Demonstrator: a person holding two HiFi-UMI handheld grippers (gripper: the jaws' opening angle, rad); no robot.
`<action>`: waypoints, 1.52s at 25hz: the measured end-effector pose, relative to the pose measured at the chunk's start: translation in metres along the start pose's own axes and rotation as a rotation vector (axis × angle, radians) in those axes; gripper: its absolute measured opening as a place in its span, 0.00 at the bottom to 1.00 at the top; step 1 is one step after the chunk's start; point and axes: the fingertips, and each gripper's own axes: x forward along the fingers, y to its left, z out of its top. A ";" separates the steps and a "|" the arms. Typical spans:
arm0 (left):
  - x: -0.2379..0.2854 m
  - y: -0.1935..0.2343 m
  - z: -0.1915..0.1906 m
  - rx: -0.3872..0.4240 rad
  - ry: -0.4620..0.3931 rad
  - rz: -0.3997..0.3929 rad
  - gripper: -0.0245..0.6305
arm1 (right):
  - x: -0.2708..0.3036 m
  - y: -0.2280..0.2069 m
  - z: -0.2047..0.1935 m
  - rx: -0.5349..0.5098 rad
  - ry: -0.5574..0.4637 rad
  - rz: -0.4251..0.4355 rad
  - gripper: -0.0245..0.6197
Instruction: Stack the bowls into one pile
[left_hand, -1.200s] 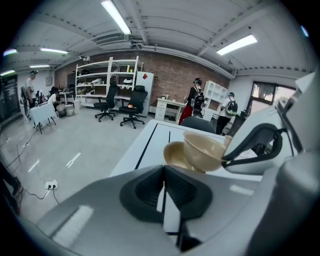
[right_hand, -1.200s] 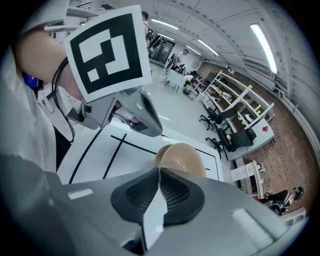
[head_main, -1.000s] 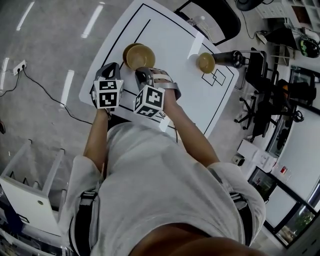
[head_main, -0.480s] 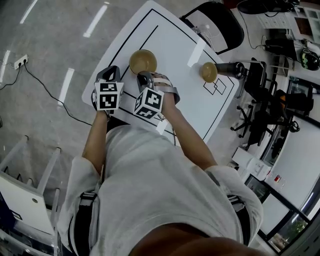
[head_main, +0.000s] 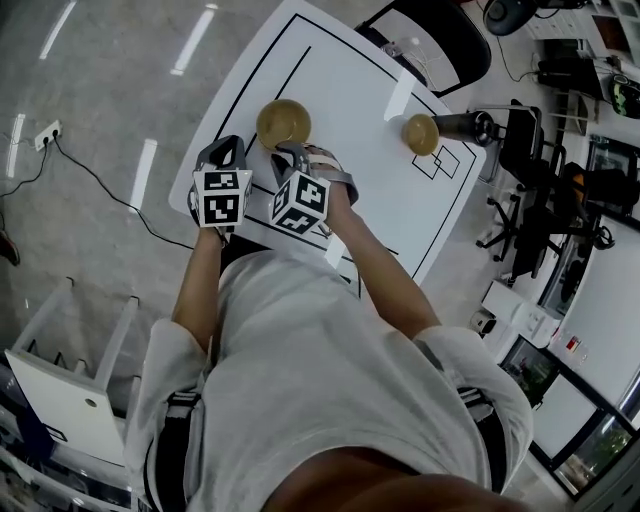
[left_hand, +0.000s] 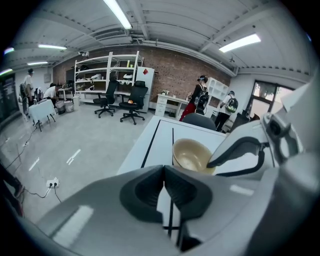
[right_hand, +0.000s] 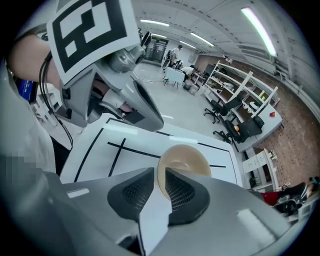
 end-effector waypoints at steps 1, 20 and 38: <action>-0.001 -0.001 0.001 0.005 0.002 0.002 0.04 | 0.000 -0.001 0.000 0.025 -0.013 0.012 0.16; 0.001 -0.136 0.083 0.137 -0.078 -0.157 0.04 | -0.082 -0.074 -0.099 0.778 -0.321 -0.160 0.04; 0.044 -0.317 0.110 0.385 0.014 -0.420 0.04 | -0.171 -0.103 -0.260 1.037 -0.273 -0.424 0.04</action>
